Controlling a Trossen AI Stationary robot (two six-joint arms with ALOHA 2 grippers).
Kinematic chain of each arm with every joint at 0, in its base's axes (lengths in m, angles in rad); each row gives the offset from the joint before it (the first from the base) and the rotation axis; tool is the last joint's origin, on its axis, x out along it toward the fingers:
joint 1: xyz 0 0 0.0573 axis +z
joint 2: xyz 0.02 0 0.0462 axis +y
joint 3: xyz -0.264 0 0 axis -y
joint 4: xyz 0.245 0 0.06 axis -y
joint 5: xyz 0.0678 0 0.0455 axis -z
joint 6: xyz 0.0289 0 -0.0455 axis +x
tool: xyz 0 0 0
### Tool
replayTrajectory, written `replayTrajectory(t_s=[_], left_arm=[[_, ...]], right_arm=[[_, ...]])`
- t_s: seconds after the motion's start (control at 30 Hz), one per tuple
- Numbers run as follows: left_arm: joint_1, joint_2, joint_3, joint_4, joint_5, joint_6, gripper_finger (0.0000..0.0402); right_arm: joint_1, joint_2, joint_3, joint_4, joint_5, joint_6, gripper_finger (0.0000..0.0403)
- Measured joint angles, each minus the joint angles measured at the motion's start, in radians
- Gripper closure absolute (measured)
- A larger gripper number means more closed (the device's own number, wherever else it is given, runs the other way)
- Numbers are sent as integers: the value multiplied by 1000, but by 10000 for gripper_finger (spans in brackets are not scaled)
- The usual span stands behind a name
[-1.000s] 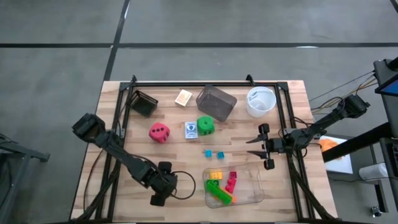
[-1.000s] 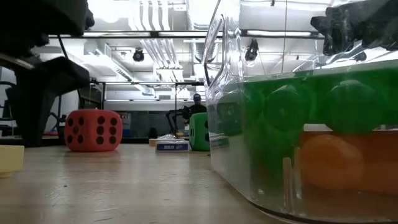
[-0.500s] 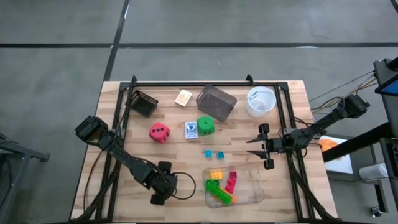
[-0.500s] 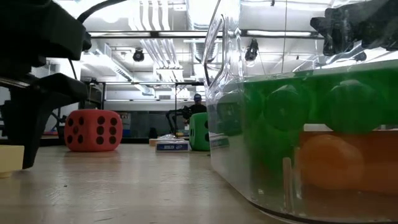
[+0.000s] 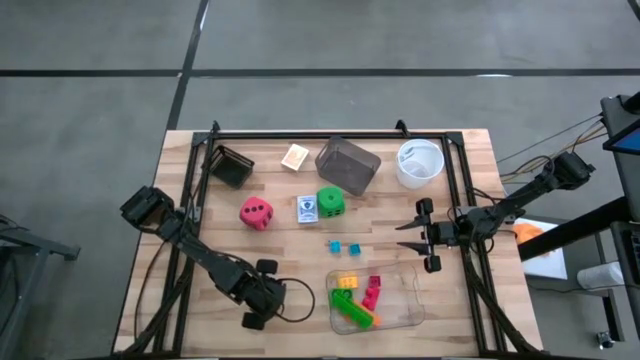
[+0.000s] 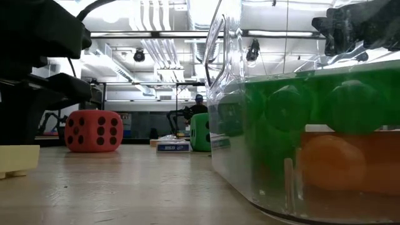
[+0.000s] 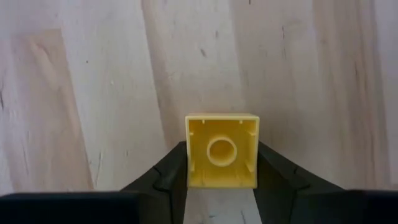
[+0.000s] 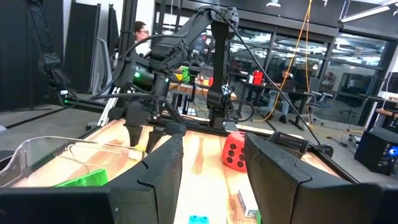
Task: Pick & Place Toys
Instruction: Put the yellow game piece into the bottom transparent bin
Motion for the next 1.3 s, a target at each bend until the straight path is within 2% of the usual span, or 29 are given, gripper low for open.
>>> replayTrajectory(t_s=[0.3,0.5,0.6,0.7,0.8,0.9,1.1,1.3], left_arm=[[36,-34,0,138,-26,71,269],[64,-84,-12,259,-99,170,269],[90,-104,-65,441,-109,238,269],[134,-114,-144,732,-102,307,269],[185,-114,-218,1011,-48,355,269],[238,-115,-244,1162,15,368,269],[309,-87,-149,1116,132,389,269],[319,-12,39,838,189,459,269]], right_arm=[[0,0,0,1,0,0,235],[0,7,0,1,0,5,235],[0,17,0,1,0,6,235],[0,29,0,0,0,7,235],[0,41,0,14,0,8,235],[0,46,0,22,0,8,235],[0,52,0,27,0,6,235],[0,52,0,31,0,5,235]])
